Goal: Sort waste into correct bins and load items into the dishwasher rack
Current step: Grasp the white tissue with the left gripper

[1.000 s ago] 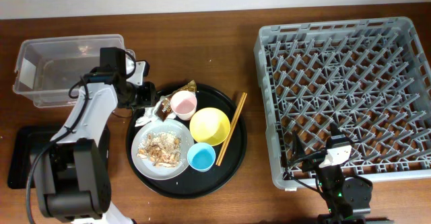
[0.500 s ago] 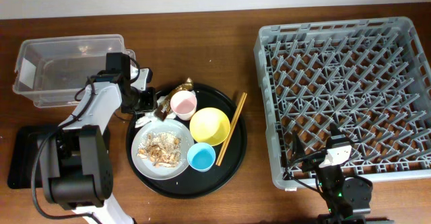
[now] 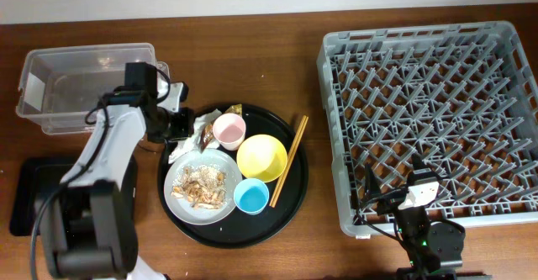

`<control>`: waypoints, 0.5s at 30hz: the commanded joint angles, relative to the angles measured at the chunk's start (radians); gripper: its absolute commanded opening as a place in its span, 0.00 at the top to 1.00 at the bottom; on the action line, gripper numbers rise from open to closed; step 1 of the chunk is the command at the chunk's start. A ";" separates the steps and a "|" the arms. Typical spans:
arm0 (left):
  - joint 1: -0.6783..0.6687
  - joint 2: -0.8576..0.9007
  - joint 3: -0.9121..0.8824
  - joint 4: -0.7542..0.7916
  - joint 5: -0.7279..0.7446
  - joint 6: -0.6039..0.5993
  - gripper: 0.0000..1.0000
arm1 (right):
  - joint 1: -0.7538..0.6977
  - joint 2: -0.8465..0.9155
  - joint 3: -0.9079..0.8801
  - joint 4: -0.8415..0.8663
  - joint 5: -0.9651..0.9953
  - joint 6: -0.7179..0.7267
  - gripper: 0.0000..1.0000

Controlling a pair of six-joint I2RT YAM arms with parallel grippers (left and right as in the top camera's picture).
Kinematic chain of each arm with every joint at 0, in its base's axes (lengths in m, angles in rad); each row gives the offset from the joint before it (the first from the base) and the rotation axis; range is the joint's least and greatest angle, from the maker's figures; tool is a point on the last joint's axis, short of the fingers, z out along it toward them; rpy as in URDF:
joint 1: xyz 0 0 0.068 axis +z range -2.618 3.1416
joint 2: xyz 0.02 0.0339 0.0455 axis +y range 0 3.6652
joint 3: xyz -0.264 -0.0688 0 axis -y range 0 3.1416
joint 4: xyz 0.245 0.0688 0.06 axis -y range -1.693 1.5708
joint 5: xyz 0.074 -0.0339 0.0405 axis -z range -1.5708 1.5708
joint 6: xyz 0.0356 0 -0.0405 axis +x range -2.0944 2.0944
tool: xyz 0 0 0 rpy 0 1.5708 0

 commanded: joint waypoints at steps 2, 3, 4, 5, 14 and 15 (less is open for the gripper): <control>0.000 -0.118 0.023 -0.009 0.018 -0.007 1.00 | -0.007 -0.007 -0.009 -0.001 0.005 0.004 0.01; 0.000 -0.134 0.023 -0.013 0.018 -0.006 1.00 | -0.007 -0.006 -0.009 -0.001 0.005 0.004 0.01; 0.000 -0.149 0.023 -0.016 0.018 -0.007 1.00 | -0.007 -0.006 -0.009 -0.001 0.005 0.004 0.01; 0.001 -0.165 0.023 -0.018 0.018 -0.007 1.00 | -0.007 -0.006 -0.009 -0.001 0.005 0.004 0.02; 0.002 -0.256 0.023 -0.020 0.018 -0.034 1.00 | -0.007 -0.007 -0.009 -0.001 0.005 0.004 0.01; 0.002 -0.258 0.023 -0.020 0.018 -0.035 1.00 | -0.007 -0.007 -0.009 -0.001 0.005 0.004 0.01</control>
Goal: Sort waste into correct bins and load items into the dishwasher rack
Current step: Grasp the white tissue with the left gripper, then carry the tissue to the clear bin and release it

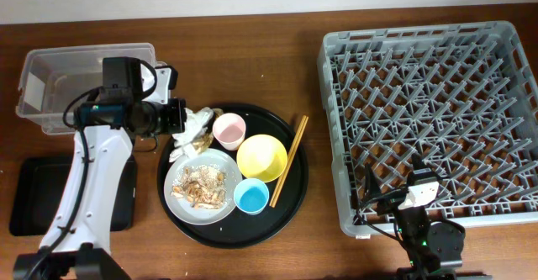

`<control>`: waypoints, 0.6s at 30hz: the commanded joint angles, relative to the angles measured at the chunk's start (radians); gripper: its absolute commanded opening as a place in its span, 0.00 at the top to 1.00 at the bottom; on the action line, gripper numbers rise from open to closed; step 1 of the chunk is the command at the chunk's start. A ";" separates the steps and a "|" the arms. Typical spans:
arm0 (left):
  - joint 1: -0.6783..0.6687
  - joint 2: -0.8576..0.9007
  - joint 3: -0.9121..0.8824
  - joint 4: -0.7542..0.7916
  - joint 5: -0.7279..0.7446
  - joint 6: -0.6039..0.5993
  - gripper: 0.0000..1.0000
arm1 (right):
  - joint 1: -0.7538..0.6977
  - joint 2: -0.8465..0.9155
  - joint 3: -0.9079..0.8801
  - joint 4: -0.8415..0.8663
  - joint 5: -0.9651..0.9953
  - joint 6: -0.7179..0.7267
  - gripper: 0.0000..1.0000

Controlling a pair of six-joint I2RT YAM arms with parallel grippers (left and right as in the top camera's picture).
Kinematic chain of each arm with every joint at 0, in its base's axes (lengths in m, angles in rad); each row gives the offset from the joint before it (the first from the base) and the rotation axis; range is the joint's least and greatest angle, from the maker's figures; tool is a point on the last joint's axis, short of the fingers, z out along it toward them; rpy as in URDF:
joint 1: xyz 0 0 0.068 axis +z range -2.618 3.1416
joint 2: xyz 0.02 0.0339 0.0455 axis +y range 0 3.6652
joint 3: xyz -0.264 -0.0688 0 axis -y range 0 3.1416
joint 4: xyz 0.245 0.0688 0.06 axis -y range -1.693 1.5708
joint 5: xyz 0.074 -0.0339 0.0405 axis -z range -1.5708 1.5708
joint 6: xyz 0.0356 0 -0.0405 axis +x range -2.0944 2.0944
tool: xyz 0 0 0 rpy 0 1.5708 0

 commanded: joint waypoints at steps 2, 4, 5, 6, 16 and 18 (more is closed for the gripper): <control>0.002 -0.034 0.021 0.000 0.014 -0.032 1.00 | -0.007 -0.007 -0.009 0.000 0.005 0.004 0.01; 0.002 -0.045 0.021 0.000 0.014 -0.037 1.00 | -0.007 -0.007 -0.009 0.000 0.005 0.004 0.01; 0.002 -0.056 0.021 0.002 0.014 -0.037 1.00 | -0.007 -0.007 -0.009 0.000 0.005 0.004 0.01; 0.002 -0.070 0.022 0.007 0.014 -0.037 1.00 | -0.007 -0.007 -0.009 0.000 0.005 0.004 0.01; 0.002 -0.229 0.022 0.223 -0.183 -0.037 1.00 | -0.007 -0.006 -0.009 0.000 0.005 0.004 0.01; 0.002 -0.221 0.021 0.274 -0.330 -0.064 1.00 | -0.007 -0.006 -0.009 0.000 0.005 0.004 0.01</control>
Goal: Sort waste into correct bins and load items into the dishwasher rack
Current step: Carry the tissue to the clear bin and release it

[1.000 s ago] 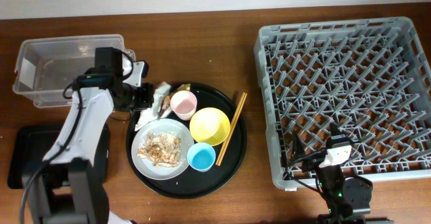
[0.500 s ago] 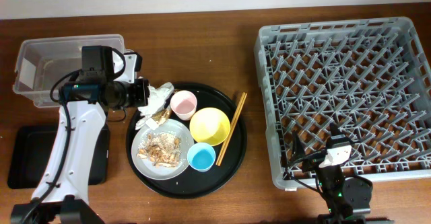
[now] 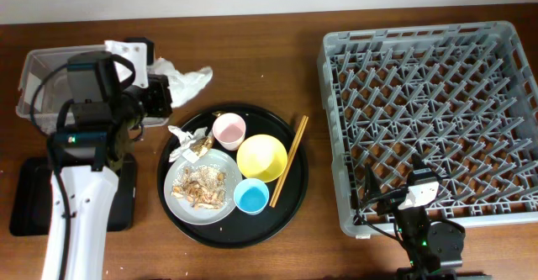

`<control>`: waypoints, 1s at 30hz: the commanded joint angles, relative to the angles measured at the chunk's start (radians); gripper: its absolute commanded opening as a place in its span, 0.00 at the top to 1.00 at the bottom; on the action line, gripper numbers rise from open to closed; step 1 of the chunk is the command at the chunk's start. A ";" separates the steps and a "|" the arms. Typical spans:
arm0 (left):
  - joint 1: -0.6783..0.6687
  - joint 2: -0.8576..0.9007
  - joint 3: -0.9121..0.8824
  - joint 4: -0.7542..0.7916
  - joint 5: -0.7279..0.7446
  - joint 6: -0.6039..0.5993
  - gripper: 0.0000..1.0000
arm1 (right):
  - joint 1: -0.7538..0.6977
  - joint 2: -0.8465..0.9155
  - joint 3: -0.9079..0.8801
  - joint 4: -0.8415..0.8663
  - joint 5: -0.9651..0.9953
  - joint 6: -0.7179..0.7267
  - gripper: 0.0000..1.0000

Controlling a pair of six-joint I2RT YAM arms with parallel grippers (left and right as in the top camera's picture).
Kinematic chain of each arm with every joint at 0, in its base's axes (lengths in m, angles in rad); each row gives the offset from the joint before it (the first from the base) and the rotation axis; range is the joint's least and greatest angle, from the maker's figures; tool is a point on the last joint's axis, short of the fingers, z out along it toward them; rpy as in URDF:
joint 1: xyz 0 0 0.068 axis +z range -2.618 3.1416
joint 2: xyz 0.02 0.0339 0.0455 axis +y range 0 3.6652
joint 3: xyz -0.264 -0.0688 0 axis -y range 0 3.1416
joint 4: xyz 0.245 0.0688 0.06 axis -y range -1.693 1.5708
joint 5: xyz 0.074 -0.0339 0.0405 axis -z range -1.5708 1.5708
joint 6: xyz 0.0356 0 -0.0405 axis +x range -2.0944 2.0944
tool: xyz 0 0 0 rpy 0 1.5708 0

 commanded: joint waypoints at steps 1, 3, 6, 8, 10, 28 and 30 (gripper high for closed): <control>0.002 0.010 0.012 0.068 -0.261 -0.040 1.00 | -0.007 -0.006 -0.009 0.000 0.005 0.004 0.01; 0.002 0.026 0.012 0.120 -0.377 -0.040 1.00 | -0.007 -0.006 -0.009 0.000 0.005 0.005 0.01; 0.002 0.058 0.012 0.164 -0.496 -0.040 1.00 | -0.007 -0.007 -0.009 0.000 0.005 0.004 0.02; 0.003 0.105 0.012 0.212 -0.594 -0.039 1.00 | -0.007 -0.007 -0.009 0.000 0.005 0.004 0.01; 0.010 0.146 0.012 0.249 -0.657 -0.039 1.00 | -0.007 -0.006 -0.009 0.000 0.005 0.004 0.01; 0.177 0.316 0.012 0.321 -0.684 -0.039 0.01 | -0.007 -0.006 -0.009 0.000 0.005 0.004 0.01; 0.161 0.294 0.012 0.302 -0.673 -0.039 0.01 | -0.007 -0.007 -0.009 0.000 0.005 0.004 0.01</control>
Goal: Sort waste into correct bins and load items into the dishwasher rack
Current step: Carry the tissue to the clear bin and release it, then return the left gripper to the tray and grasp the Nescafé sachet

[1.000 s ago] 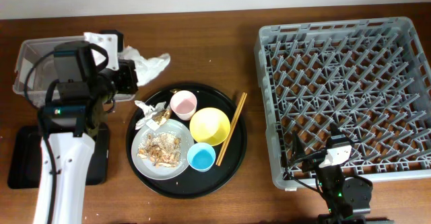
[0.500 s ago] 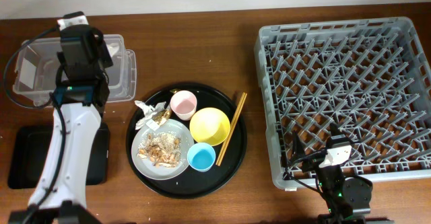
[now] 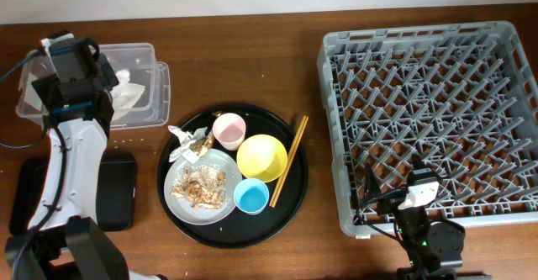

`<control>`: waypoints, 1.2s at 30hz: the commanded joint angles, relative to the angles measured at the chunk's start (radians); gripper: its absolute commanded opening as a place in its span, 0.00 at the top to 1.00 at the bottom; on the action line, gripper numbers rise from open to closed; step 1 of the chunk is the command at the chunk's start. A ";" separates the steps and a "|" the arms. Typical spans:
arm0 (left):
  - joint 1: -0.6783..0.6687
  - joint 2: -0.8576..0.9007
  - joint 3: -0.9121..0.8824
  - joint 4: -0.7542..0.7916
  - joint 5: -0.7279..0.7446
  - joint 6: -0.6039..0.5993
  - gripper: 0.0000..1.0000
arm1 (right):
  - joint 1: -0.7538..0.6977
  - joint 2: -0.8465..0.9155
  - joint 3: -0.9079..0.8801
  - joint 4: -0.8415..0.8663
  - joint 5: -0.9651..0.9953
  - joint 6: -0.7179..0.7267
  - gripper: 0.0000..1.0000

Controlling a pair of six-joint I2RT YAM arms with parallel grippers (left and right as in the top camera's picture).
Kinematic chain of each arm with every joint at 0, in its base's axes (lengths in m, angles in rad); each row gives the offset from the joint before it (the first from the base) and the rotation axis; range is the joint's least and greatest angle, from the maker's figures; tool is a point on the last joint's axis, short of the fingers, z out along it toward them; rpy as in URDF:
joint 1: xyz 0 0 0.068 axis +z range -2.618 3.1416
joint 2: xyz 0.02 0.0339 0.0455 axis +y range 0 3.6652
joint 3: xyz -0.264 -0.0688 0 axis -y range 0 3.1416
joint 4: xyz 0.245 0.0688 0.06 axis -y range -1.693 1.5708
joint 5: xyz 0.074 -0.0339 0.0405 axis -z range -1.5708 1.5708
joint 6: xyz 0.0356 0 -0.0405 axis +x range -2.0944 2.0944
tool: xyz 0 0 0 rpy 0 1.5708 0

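My left gripper [image 3: 108, 95] hangs over the clear plastic bin [image 3: 143, 112] at the back left, shut on a crumpled white napkin [image 3: 127, 90] that sits inside the bin's outline. The round black tray [image 3: 300, 187] holds a white plate of food scraps [image 3: 202, 187], a pink cup [image 3: 229, 130], a yellow bowl [image 3: 261, 157], a small blue cup [image 3: 251, 196], wooden chopsticks [image 3: 288, 162] and a crumpled wrapper [image 3: 188, 141]. The grey dishwasher rack [image 3: 429, 120] on the right holds nothing. My right gripper [image 3: 397, 179] rests at the rack's front edge, fingers apart.
A black bin [image 3: 118, 192] lies at the front left, partly under the left arm. Brown table shows between the tray and the rack.
My left gripper moved left with the white napkin, from beside the clear bin's right end to over the bin. The right arm stayed still.
My left gripper was first down at the tray's left edge among the paper waste. Then it was shut on a white napkin there, then held it up beside the clear bin, and now holds it over that bin. A wrapper stays on the tray.
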 commanded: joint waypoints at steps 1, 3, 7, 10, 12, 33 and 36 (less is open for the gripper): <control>-0.029 -0.037 0.011 -0.027 0.011 -0.002 0.01 | -0.007 -0.007 -0.009 -0.001 0.005 0.004 0.01; -0.067 -0.094 0.011 -0.069 0.018 -0.002 0.01 | -0.007 -0.007 -0.009 -0.001 0.005 0.004 0.01; -0.144 -0.204 0.011 -0.244 0.287 -0.002 0.23 | -0.007 -0.007 -0.009 -0.001 0.005 0.004 0.01; -0.181 -0.221 0.011 -0.340 0.532 -0.002 0.23 | -0.007 -0.006 -0.009 -0.001 0.005 0.004 0.01; -0.201 -0.219 0.011 -0.409 0.618 -0.002 0.22 | -0.007 -0.007 -0.009 -0.001 0.005 0.004 0.01; -0.223 -0.174 -0.061 -0.599 0.821 0.146 0.26 | -0.007 -0.007 -0.009 -0.001 0.005 0.004 0.01; -0.223 -0.118 -0.061 -0.568 0.779 0.150 0.26 | -0.007 -0.007 -0.009 -0.001 0.005 0.004 0.01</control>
